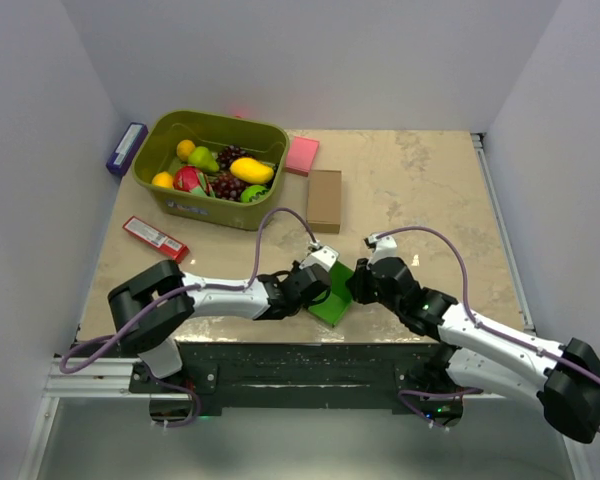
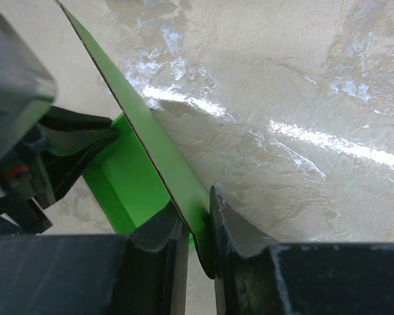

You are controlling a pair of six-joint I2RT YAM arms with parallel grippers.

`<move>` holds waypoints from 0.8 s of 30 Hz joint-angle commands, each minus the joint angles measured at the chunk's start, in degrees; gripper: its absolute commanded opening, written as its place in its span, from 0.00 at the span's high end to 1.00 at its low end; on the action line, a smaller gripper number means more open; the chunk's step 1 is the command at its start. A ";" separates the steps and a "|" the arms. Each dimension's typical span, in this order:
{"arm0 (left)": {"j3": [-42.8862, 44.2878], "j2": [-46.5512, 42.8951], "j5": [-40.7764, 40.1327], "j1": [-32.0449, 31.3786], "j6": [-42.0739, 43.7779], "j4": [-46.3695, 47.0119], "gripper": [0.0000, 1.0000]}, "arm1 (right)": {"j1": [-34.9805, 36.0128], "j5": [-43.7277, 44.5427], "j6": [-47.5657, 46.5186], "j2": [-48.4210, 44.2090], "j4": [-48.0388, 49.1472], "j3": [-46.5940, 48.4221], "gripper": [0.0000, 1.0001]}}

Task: Fold the paper box

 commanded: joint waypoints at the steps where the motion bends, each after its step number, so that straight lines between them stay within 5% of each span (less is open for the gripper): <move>1: 1.05 5.60 -6.53 -1.35 -0.38 -10.02 1.00 | -0.16 -1.52 -1.69 -2.31 0.78 0.65 0.82; 18: 10.97 18.35 -26.74 -9.26 -10.67 -24.00 1.00 | -0.25 -2.40 -3.18 -7.33 -0.45 -0.50 0.95; 24: 10.99 21.43 -24.73 -9.97 -11.11 -23.56 1.00 | -0.33 -3.10 -2.83 -7.60 0.77 -1.11 0.95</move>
